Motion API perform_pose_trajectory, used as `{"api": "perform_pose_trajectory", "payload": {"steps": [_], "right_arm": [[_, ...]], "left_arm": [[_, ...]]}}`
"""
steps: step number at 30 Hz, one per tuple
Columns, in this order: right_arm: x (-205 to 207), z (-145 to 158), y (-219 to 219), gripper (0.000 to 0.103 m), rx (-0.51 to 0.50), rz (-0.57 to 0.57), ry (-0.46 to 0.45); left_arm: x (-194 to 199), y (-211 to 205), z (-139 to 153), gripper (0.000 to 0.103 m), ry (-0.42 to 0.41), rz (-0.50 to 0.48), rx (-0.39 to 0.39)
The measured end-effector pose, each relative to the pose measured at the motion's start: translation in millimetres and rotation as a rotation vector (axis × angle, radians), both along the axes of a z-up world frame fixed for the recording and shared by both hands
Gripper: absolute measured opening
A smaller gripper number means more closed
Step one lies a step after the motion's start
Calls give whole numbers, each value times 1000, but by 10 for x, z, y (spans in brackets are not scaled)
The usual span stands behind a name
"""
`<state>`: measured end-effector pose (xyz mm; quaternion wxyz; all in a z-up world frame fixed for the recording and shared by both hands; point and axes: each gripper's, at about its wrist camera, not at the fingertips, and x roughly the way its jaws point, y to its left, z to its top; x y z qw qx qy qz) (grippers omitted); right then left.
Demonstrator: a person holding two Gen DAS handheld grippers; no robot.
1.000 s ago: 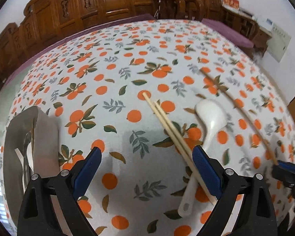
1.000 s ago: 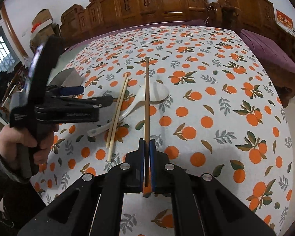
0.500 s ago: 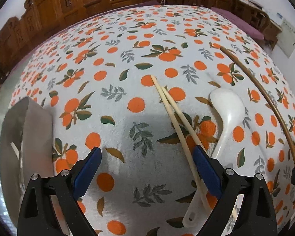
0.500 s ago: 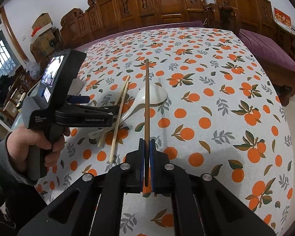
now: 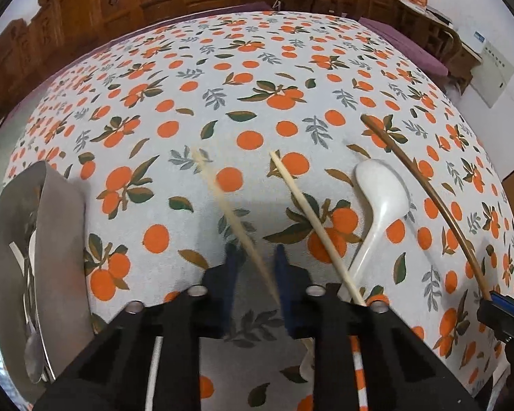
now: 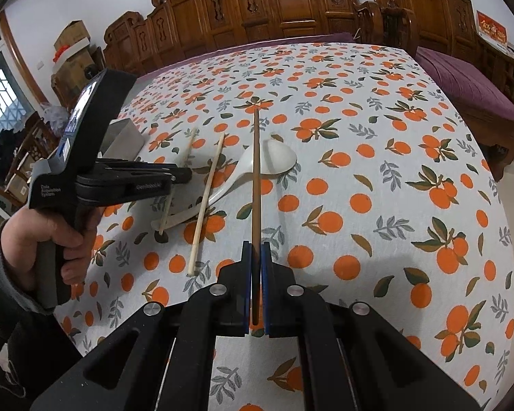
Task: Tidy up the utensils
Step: 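Grasp a light wooden chopstick with the left tool while the right holds its chopstick, then carry the light chopstick into the tray and open the left tool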
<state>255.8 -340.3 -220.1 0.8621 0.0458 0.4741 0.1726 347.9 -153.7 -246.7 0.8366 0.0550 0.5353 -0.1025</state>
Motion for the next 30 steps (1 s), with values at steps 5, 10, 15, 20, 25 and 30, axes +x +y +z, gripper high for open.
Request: {"api": "perform_pose_trajectory", "payload": {"steps": [5,10,15,20,25,30], "right_arm": [[-45,41,54,6,-7,4,-7],[-116,136,128,6,-15,7,-25],[-222,265,239,6,-20,15,-49],[-311,408,371,6,-29,28,-80],[-402,550,508,6,-40,32,-109],[-446,581,711,6,-116,58,-138]], "left_arm": [[-24,153,15,4,31,18,-48],[-139,264,160,4,-1,15,-63],[-303,387,433,4,-50,14,-85],[-494,526,734,4,-105,0,-95],[-687,678,1009,4,-155,-5,-96],[-882,857,1208,4,-191,5,-99]]}}
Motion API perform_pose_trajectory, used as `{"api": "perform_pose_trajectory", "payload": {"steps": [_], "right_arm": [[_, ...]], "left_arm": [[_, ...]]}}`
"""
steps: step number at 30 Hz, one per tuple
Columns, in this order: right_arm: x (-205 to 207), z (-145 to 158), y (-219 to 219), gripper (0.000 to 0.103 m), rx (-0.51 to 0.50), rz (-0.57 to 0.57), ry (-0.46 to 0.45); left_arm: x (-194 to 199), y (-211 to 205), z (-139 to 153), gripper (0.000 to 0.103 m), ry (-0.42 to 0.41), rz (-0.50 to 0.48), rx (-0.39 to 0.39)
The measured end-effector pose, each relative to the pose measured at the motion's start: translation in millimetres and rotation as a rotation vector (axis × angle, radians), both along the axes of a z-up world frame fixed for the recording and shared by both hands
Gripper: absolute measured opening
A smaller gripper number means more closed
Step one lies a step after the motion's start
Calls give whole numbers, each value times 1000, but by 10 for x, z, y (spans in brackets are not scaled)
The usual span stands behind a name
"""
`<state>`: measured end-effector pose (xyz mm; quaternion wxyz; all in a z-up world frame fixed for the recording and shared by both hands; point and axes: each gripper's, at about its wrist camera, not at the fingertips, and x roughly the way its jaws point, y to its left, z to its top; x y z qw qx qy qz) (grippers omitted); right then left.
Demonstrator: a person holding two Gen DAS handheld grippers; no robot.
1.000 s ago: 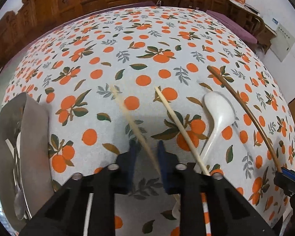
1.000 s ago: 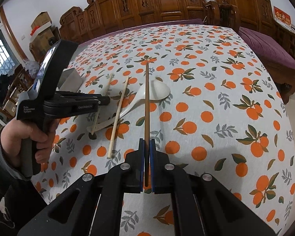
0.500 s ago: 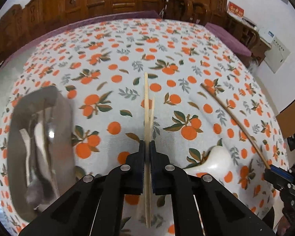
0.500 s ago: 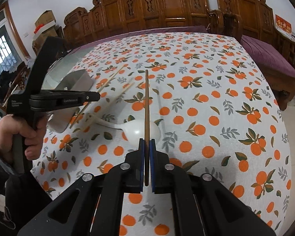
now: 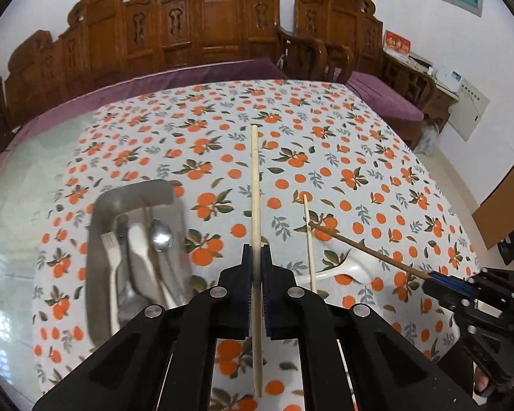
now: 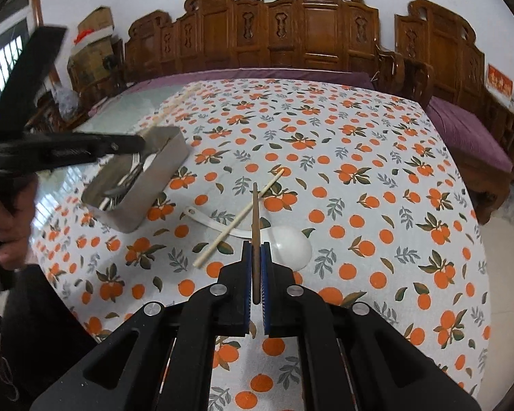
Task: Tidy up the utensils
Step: 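Carry the light chopstick into the tray and open the left tool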
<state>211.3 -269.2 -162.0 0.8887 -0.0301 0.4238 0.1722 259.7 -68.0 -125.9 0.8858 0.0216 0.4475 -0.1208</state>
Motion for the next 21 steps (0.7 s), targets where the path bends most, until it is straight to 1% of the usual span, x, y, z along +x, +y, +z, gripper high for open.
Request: {"api": "perform_pose_trajectory", "payload": {"steps": [5,7,11,16,21], "right_arm": [[-45,61,123,6,-19,5,-17],[-69,122,206,6,-35,14,-39],[-97,256,334,6,-36,28,-76],[-151,410,479,6,-35,40,-118],[-211,469,624,6,-32,52,-133]], "left_arm": [[-183,202,126,4,-27,10,-4],[-233,291,156,4,-35,17,-3],[-283,497,189,4,-45,37,6],[-312,675,172,4,-48,42,29],[-309,849,68,4,-30,50,39]]}}
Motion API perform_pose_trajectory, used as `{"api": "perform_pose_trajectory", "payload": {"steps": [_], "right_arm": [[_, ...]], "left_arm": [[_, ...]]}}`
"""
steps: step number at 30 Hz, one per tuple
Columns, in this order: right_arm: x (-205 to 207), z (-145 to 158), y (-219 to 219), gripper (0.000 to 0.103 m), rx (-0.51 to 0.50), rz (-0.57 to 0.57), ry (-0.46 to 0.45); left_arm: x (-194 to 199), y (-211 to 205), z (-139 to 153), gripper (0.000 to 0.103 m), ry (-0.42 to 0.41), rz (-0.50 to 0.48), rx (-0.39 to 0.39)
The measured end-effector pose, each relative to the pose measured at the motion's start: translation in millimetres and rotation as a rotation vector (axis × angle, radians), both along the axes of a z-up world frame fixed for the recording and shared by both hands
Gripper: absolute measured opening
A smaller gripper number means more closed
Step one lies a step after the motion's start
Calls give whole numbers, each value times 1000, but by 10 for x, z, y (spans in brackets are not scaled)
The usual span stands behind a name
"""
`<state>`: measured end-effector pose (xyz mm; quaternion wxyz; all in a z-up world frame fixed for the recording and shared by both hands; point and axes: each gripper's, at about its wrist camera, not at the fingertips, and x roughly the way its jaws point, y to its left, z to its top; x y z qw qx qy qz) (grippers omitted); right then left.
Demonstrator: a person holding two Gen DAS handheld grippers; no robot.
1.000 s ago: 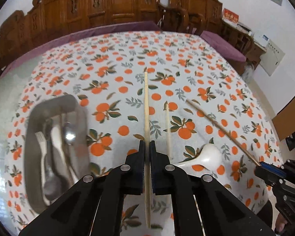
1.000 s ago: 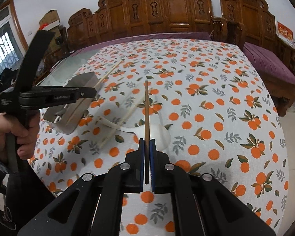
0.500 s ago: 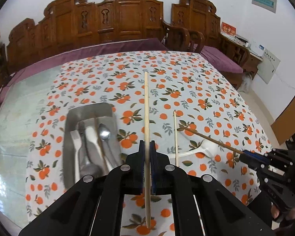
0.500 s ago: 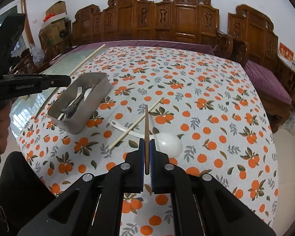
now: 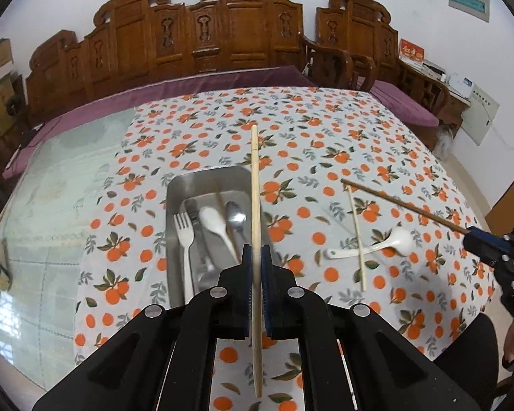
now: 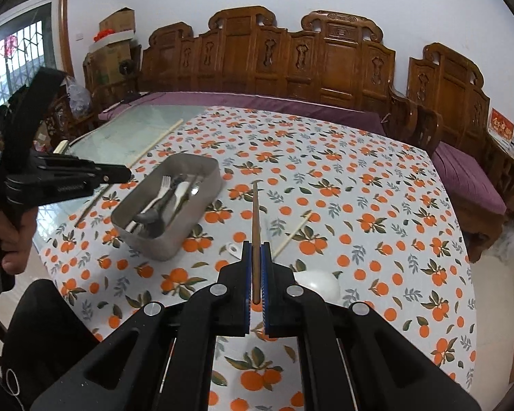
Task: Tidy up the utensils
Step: 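Carry the light chopstick into the tray and open the left tool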
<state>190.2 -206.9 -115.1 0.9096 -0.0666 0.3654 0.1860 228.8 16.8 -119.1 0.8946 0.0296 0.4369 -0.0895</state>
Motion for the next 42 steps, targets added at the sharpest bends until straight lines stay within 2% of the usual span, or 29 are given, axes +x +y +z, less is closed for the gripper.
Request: {"api": "perform_pose_trajectory", "payload": {"steps": [6,15,23,33,36,42], "right_arm": [[-8,-61,204,6,-3,34,5],[215,-182,504,6,6,84,39],[491,-142,662,6,30,108,59],[690,-173,827,6,47,131,79],[708,-188,883,6,52,134,83],[781,-230,1048,6,53,148,87]], "left_arm": [[128,165,-204,4,32,13,0],[511,402,-549,4,125,19,-9],[777,433,-719,4,188,15,-9],[951,515,-876,4,227,22,-17],[936,548,-873,12,229,24,-31],[778,680,-684,26,170,43,-40]]}}
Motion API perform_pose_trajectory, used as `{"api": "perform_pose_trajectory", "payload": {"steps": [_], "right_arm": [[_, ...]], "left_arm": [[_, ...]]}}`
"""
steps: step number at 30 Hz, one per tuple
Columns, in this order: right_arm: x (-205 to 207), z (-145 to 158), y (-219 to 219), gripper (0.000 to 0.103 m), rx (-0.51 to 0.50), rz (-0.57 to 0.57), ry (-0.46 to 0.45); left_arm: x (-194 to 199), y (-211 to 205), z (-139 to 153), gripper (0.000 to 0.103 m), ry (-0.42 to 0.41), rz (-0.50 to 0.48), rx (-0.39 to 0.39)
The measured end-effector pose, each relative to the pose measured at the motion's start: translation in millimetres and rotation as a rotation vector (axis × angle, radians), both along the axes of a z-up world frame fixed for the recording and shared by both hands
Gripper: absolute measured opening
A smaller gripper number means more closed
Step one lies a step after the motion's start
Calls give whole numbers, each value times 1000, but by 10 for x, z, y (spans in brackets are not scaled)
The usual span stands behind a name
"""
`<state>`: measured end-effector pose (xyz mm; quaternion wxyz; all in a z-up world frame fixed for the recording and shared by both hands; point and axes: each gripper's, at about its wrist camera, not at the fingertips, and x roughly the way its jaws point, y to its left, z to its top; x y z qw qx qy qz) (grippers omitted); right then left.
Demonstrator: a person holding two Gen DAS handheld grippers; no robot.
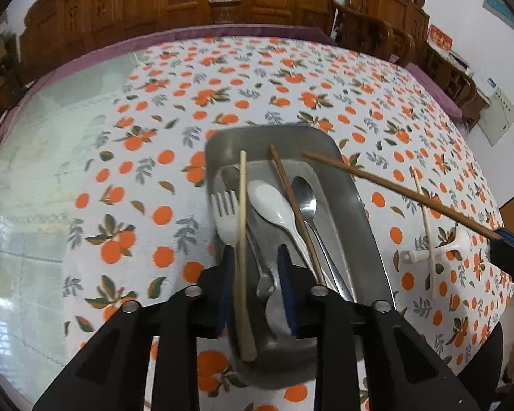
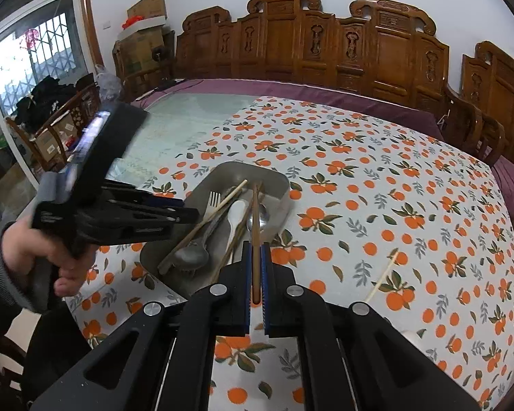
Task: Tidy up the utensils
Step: 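Carry the light chopstick into the tray and open the left tool, then lower the dark chopstick into the tray and open the right tool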
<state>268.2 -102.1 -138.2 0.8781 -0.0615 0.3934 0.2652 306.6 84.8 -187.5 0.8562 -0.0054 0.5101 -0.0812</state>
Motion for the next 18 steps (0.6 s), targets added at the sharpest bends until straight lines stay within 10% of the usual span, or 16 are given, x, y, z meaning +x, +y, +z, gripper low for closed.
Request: {"api": "perform_pose_trajectory", "payload": {"steps": [18], "right_arm": [[393,-342,547,6,-49,-41,29]], "left_arm": [[-464,554,465,39,-110,84,4]]}}
